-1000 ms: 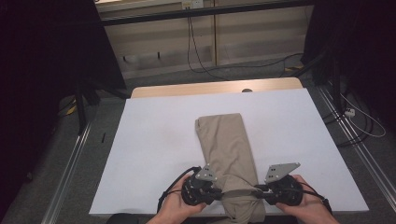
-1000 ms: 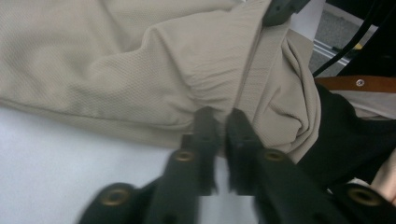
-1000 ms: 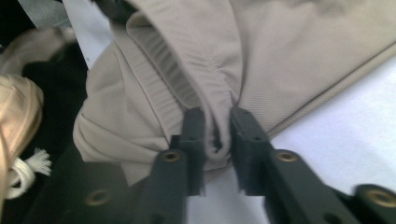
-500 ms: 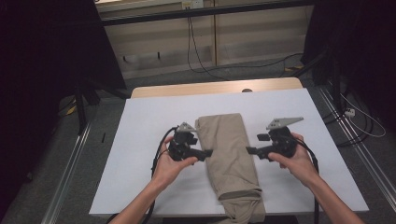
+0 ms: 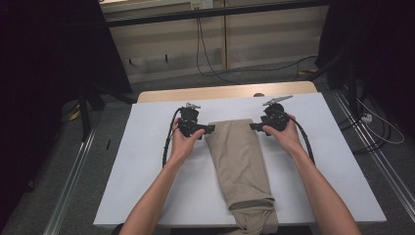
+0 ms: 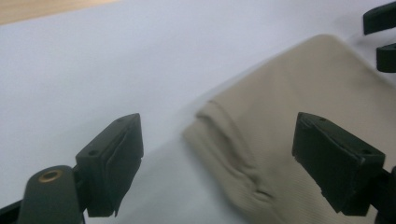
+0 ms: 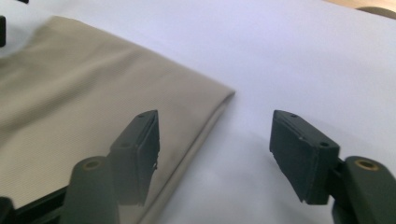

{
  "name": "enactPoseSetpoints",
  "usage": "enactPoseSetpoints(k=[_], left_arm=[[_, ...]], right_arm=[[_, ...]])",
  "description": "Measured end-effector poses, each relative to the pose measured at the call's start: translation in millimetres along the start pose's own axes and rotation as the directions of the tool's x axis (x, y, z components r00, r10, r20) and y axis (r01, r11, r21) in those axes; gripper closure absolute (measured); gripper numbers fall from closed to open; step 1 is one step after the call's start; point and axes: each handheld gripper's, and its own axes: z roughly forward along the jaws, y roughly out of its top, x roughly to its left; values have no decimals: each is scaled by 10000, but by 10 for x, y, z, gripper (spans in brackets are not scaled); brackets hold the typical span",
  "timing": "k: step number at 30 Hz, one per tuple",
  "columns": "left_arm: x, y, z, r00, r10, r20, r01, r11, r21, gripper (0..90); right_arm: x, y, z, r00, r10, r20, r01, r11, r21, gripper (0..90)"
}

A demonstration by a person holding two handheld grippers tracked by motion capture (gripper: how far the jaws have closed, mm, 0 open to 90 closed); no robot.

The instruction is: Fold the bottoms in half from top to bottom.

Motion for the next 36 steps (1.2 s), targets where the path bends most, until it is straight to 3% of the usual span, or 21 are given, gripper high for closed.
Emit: enactPoseSetpoints(k=[4, 8, 11, 12, 14, 17, 20, 21, 22, 23, 24, 25, 28, 30, 32, 36], left_arm=[[93, 29, 74, 9981, -399, 468, 417, 9984, -386, 109], [132, 44, 180, 9990, -389, 240, 386, 9991, 155, 132], [155, 14, 225, 9973, -489, 545, 476, 9985, 256, 173], [151, -5, 243, 9979, -324, 556, 299, 9986, 447, 204], [101, -35, 256, 9994, 11, 342, -21, 9996, 292, 204], [27, -57, 230, 9983, 553, 183, -562, 9971, 519, 250], [-35, -97, 175, 9966, 816, 117, -822, 9943, 674, 400], [-45, -97, 146, 9954, 804, 522, -847, 9926, 865, 498], [-66, -113, 136, 9889, 536, 1383, -674, 9930, 967, 812], [-121, -126, 128, 9907, 834, 1070, -934, 9914, 916, 844], [-150, -124, 125, 9924, 838, 903, -918, 9918, 892, 852], [-135, -109, 112, 9942, 667, 840, -742, 9932, 901, 860], [-30, -18, 15, 9948, 5, 1018, -7, 10000, 22, 870], [-5, 105, -86, 9977, 11, 671, 19, 9990, -457, 873], [21, 268, -184, 9976, -139, 685, 201, 9957, -902, 873], [32, 588, -310, 9989, -5, 473, 73, 9897, -1432, 873]], right_arm=[[-71, 80, 233, 9999, 153, -24, -154, 9999, -36, 358], [-82, 179, 329, 9999, -169, -23, 169, 9998, 63, 413], [-53, 188, 363, 9979, -644, 67, 643, 9978, 160, 431], [-55, 178, 359, 9977, -675, -28, 675, 9977, 101, 457], [-68, 166, 334, 9966, -671, -472, 678, 9976, 144, 506], [-7, 173, 298, 9907, -891, -1027, 953, 9938, 571, 622], [42, 173, 263, 9840, -731, -1628, 903, 9908, 1012, 807], [44, 174, 255, 9799, -598, -1903, 830, 9898, 1162, 837], [50, 174, 250, 9795, -574, -1931, 818, 9893, 1208, 849], [57, 177, 242, 9809, -533, -1873, 775, 9892, 1242, 856], [64, 179, 229, 9824, -483, -1802, 717, 9895, 1254, 859], [77, 180, 217, 9838, -423, -1740, 638, 9907, 1198, 861], [84, 249, 91, 9853, -342, -1674, 411, 9985, 375, 866], [72, 349, -16, 9888, -395, -1439, 370, 9991, -203, 871], [47, 469, -110, 9907, -313, -1325, 229, 9976, -646, 872], [24, 702, -240, 9948, -232, -989, 91, 9901, -1401, 874]])
